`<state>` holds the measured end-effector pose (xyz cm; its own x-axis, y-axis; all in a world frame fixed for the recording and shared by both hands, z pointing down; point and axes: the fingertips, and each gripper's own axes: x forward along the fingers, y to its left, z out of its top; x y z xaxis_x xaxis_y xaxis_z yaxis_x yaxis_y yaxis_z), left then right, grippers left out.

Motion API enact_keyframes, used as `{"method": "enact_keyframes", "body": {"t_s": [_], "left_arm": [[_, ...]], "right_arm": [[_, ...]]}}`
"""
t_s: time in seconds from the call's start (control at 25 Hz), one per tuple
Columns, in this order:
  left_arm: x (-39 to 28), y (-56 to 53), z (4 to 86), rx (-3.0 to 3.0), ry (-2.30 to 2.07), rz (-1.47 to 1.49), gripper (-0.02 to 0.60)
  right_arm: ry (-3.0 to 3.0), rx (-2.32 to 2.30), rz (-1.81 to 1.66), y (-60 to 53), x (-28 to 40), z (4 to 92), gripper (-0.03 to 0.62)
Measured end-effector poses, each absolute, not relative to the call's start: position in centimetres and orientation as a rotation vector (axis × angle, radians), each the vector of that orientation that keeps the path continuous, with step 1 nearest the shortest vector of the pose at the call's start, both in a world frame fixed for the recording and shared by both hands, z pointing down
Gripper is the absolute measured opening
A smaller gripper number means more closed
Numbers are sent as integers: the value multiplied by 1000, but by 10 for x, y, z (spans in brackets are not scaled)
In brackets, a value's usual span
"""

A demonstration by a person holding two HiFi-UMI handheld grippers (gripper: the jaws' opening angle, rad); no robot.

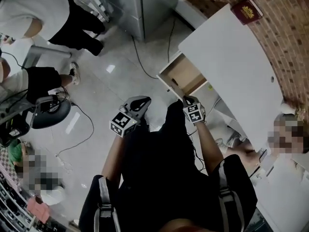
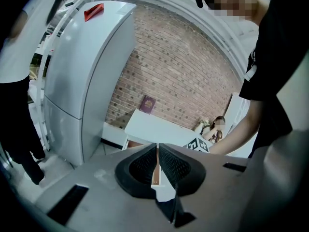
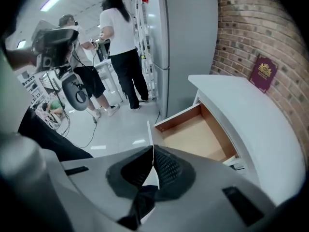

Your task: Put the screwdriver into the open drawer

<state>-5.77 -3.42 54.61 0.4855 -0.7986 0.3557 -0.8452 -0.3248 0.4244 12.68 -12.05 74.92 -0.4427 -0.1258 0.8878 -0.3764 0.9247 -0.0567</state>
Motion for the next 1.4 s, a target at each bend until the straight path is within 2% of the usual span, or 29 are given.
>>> {"method": "enact_keyframes", "body": {"t_s": [0.6,1.0,1.4], "left_arm": [[-54,26,510,2503,-1046,143,23],[-25,73,473,2624,-831,192,23],[-18,100,472,2617,-863,187,23]], "right_arm": [[-2227,858,311,-21,122,644,57],[-2278,1018,318,55,122,569,57],[-2323,1068,224,93,133,531,57]]}}
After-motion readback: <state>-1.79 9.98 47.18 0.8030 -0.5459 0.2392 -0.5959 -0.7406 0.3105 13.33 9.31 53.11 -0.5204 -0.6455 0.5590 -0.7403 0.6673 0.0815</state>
